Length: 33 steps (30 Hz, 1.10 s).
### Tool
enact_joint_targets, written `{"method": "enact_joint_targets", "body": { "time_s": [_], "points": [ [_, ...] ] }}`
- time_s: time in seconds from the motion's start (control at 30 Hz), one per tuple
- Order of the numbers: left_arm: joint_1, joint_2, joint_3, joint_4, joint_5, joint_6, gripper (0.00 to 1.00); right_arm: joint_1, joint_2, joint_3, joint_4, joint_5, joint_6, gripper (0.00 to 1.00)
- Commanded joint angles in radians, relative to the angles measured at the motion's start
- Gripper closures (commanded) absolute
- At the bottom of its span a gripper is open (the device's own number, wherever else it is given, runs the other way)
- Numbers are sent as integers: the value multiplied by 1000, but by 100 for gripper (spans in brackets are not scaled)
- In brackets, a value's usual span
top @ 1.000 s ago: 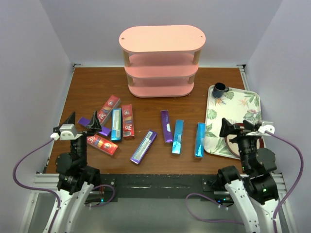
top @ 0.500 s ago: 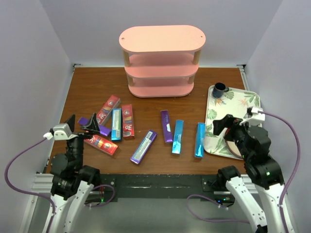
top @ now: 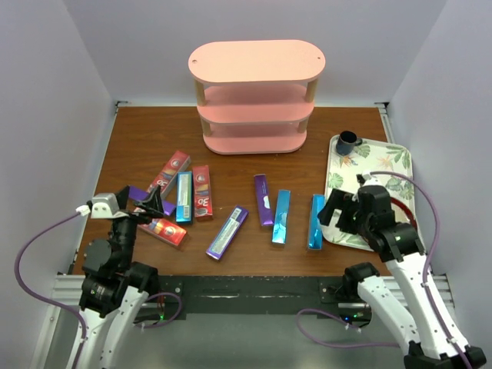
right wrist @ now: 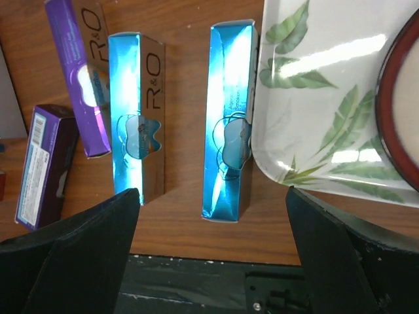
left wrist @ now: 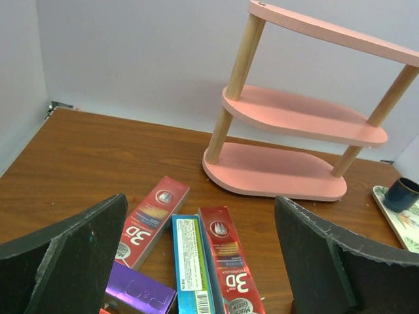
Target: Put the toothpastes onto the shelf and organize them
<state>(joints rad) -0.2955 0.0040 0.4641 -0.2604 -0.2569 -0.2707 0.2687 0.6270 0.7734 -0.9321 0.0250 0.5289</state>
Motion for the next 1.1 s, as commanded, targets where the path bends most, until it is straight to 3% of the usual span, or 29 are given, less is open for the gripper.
{"method": "enact_joint_targets", "body": {
  "time_s": [0.0,0.27,0.4,0.6,0.77,1.07],
  "points": [
    [-13,-144,15,16,30,-15,0,77,20,-129,108,-62,101,1],
    [-34,-144,16,12,27,-9,0,406,92,-203,139,300,298,2],
    [-39,-144,18,9,24,-9,0,518,115,-238,199,340,364,1],
    [-50,-144,21,1,7,-7,0,758,290,-192,148,617,544,5],
    [-59,-144,22,-3,2,-7,0,842,405,-164,105,725,654,9],
    [-70,-144,30,-14,-10,-9,0,889,375,-210,99,768,747,28]
  ]
}}
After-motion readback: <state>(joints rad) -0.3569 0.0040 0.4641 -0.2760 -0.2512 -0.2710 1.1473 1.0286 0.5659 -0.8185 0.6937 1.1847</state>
